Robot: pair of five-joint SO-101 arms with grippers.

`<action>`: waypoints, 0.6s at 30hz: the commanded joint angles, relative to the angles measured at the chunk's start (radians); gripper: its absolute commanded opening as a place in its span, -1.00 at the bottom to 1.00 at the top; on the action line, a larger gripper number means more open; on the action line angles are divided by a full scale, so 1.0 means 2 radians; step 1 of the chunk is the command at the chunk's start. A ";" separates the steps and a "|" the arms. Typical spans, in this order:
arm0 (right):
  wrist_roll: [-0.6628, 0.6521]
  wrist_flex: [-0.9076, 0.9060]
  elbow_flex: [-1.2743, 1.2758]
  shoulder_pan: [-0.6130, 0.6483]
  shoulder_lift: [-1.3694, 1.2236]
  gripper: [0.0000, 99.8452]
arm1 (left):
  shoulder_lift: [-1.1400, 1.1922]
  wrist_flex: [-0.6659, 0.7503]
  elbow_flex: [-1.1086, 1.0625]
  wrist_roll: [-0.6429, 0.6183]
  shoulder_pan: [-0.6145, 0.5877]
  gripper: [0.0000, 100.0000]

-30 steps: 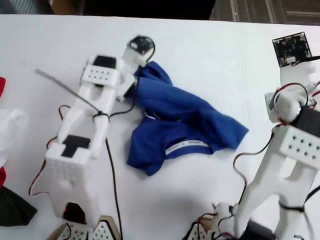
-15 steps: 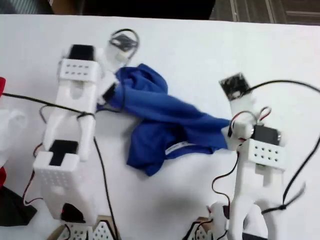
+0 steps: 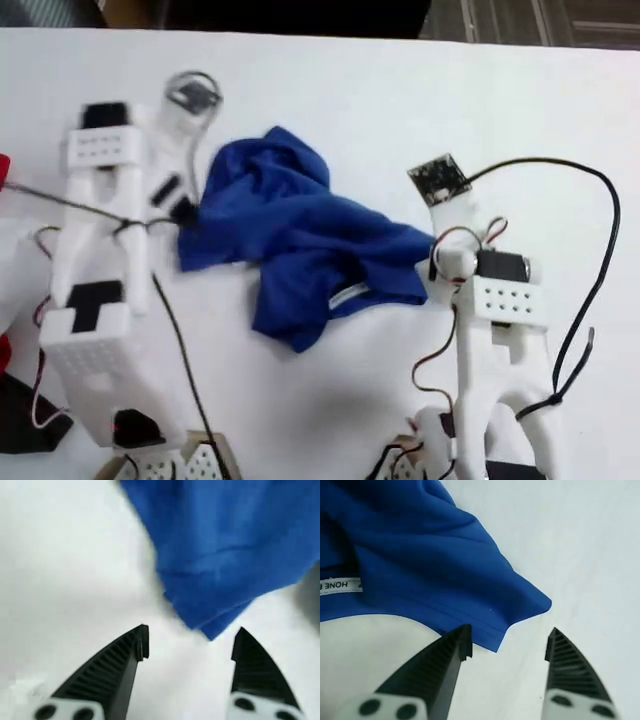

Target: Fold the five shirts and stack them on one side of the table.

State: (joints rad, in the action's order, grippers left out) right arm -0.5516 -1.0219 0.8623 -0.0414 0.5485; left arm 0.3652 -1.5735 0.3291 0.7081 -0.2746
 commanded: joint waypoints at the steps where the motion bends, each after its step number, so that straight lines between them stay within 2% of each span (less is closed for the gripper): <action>1: 0.005 -0.010 -0.002 0.003 -0.001 -0.51 | -0.034 -0.051 0.055 0.034 -0.021 -0.41; 4: 0.005 -0.009 -0.002 0.003 -0.001 -0.51 | -0.034 -0.081 0.020 0.048 -0.005 -0.41; 8: 0.005 -0.007 -0.005 0.006 -0.001 -0.51 | -0.038 -0.062 -0.074 0.051 0.040 -0.41; 13: 0.008 0.000 -0.003 0.003 -0.001 -0.51 | -0.035 0.047 -0.161 0.052 0.079 -0.50; 18: 0.008 -0.002 -0.003 0.002 -0.001 -0.51 | -0.032 0.172 -0.216 0.048 0.085 -0.51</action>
State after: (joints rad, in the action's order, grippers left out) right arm -0.5439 -1.0342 0.8623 -0.0399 0.5485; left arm 0.3606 -1.3617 -0.0637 0.8048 -0.1151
